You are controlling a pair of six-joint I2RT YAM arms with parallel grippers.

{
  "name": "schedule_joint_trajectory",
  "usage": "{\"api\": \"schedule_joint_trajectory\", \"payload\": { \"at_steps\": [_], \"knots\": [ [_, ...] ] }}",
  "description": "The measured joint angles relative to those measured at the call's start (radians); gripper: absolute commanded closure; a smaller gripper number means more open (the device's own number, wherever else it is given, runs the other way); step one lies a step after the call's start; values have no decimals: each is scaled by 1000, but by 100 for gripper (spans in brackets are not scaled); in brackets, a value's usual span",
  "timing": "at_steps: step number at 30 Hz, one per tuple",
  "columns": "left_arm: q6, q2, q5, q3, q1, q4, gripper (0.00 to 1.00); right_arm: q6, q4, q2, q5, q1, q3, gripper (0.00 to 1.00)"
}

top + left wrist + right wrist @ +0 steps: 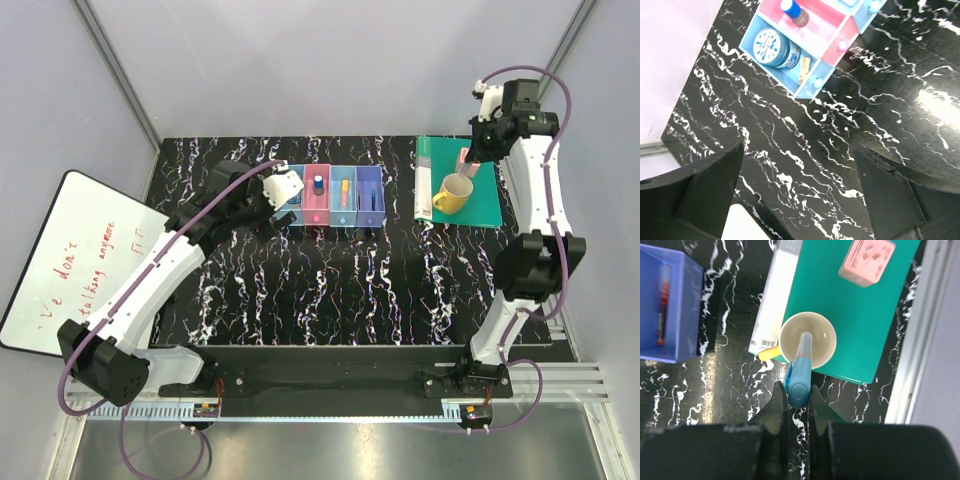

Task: Sort the stationery into containers
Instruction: Pick up the pen from the storage box, then place the pen in the storage box.

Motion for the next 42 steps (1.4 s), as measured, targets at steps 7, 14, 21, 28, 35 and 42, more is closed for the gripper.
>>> {"api": "schedule_joint_trajectory", "payload": {
  "at_steps": [7, 14, 21, 28, 35, 42],
  "knots": [
    [-19, 64, 131, 51, -2, 7, 1, -27, -48, -161, -88, 0, -3, 100],
    [-51, 273, 327, 245, -13, 59, 1, -77, -203, -189, -340, 8, -3, 100],
    [-87, 443, 514, 406, -62, 98, 1, -128, -297, -189, -531, 40, -2, 100],
    [-100, 581, 697, 478, -152, 105, 1, -151, -310, -189, -581, 105, -3, 100],
    [-127, 697, 797, 608, -213, 112, 1, -158, -311, -195, -581, 135, -42, 100],
    [-147, 718, 814, 633, -240, 136, 1, -158, -314, -226, -581, 137, -113, 100]
  ]
}}
